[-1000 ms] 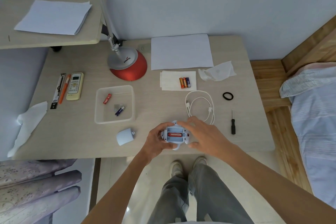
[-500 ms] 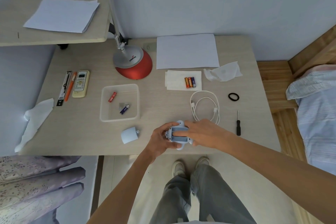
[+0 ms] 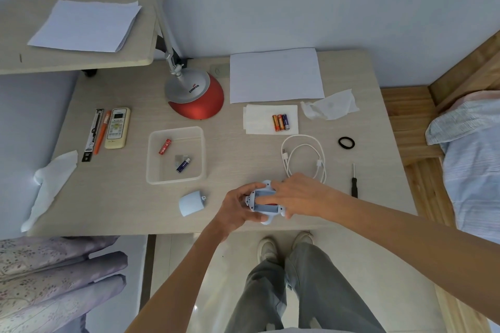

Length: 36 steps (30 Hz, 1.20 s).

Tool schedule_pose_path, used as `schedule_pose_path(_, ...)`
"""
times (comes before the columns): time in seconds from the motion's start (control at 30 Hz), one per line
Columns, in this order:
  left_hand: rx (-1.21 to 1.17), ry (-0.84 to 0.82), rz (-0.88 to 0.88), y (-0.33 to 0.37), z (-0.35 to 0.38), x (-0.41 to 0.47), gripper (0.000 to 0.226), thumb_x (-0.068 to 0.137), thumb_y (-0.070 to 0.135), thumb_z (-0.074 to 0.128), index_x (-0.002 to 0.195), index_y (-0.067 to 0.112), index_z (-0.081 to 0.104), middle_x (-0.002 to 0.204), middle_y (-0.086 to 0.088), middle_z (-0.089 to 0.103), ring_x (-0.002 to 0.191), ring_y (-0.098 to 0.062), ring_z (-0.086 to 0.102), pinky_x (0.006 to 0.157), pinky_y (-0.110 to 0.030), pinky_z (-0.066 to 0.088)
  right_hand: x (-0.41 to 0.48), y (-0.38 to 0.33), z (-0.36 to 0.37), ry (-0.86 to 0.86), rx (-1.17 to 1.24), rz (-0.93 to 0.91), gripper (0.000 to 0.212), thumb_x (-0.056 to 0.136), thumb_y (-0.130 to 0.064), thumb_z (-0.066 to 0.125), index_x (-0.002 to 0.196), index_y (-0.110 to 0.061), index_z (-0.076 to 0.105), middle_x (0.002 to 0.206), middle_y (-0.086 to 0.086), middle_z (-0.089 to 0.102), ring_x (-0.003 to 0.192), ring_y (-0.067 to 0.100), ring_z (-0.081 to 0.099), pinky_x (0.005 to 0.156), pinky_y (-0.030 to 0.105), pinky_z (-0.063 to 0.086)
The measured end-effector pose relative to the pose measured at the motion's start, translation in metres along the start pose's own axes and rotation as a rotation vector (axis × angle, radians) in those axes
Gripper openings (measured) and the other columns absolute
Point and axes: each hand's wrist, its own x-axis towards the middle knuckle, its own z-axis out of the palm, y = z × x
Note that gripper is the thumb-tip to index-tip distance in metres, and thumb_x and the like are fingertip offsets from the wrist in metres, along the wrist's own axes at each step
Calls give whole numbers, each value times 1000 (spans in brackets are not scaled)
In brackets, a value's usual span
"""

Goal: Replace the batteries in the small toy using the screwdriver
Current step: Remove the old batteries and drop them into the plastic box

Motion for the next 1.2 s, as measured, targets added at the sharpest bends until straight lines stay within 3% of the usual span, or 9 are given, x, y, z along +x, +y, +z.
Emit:
schedule_pose_path(0.33,3,3,-3,0,1,-1,77,66,-1,100,134,22,73,124,1,74,117,-15,70,91,-26,61,-9,0,8,56,52,5,76,95,-29,70,153,-41,22,122,9,58,63,21,50,62,39,59)
schedule_pose_path(0.57,12,17,9,-3,1,-1,75,69,0,99,136,18,71,126,-2,73,120,-18,70,94,-28,62,-21,-4,22,139,85,100,68,99,-32,67,154,-34,27,123,3,58,65,20,58,53,32,48)
schedule_pose_path(0.63,4,14,0,-3,1,-1,73,69,-1,98,134,19,72,125,1,74,120,-16,70,95,-31,63,-26,-10,30,219,201,207,78,95,-37,71,158,-37,25,119,-1,57,74,17,60,58,31,52)
schedule_pose_path(0.73,-11,20,-11,-3,2,-3,73,69,-2,99,133,21,73,123,6,74,119,-12,69,92,-30,63,-32,-25,43,307,501,396,93,88,-39,81,160,-40,22,131,-4,56,103,13,66,81,33,61)
schedule_pose_path(0.8,-13,35,-5,-6,3,-3,74,69,-1,99,134,21,72,126,4,74,121,-15,69,94,-32,63,-29,-36,49,371,661,518,91,84,-39,85,156,-36,29,137,-6,57,112,10,64,92,36,60)
schedule_pose_path(0.97,24,82,64,-11,9,-7,73,73,2,98,138,17,69,134,-4,70,126,-20,67,99,-30,62,-14,-52,66,497,875,678,59,79,-35,83,131,-31,57,112,-13,58,95,5,59,84,35,58)
schedule_pose_path(1.1,156,95,157,-14,10,-10,75,74,3,97,141,14,65,135,-3,68,127,-15,66,103,-27,59,-10,-56,70,544,988,709,56,77,-37,85,128,-33,62,107,-15,61,94,5,60,82,31,58)
schedule_pose_path(1.2,344,110,233,-9,5,-11,73,75,13,98,139,24,65,133,1,66,122,-8,64,100,-25,60,-10,-55,71,548,1024,708,56,75,-40,87,126,-33,64,104,-16,64,93,5,62,82,30,59)
